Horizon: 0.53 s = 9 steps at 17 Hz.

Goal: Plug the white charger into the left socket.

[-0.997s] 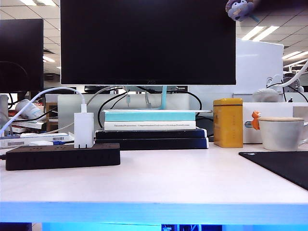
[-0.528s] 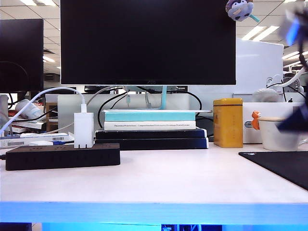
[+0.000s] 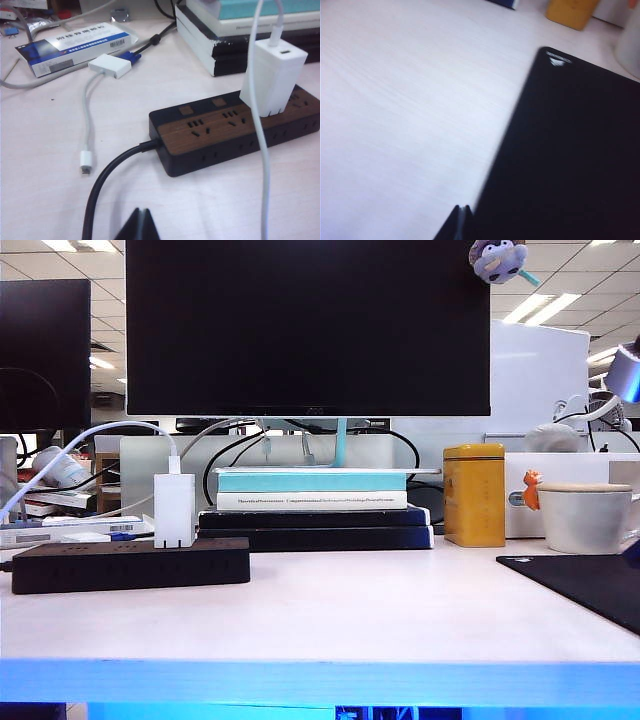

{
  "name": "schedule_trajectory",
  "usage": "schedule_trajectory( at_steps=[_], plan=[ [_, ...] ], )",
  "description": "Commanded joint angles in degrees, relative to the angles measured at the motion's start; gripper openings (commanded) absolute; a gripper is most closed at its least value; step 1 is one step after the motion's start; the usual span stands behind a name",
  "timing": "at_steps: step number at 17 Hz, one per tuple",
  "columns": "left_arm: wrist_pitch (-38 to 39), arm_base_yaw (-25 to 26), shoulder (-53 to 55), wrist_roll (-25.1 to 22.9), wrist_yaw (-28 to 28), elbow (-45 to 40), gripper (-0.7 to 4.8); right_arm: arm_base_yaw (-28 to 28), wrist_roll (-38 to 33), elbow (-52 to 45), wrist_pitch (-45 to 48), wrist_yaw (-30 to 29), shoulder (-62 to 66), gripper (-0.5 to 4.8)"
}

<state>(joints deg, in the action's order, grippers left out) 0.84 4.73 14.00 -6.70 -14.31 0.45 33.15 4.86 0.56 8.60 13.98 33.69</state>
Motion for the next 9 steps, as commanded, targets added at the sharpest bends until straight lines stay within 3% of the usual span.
schedule_trajectory(
  at_steps=[1,2,9],
  plan=[
    [-0.04,0.07,0.0,-0.59,0.17,0.11,-0.05,0.04,-0.31,-0.5,0.63,-0.55,0.02,0.15],
    [0.61,0.09,0.0,-0.39,0.15,0.11,-0.05,0.04,-0.39,-0.5,1.05,1.99,0.0,1.08],
    [0.79,0.09,0.0,-0.17,0.13,0.11,-0.05,0.07,-0.39,-0.5,0.63,2.43,0.0,1.17]
  ],
)
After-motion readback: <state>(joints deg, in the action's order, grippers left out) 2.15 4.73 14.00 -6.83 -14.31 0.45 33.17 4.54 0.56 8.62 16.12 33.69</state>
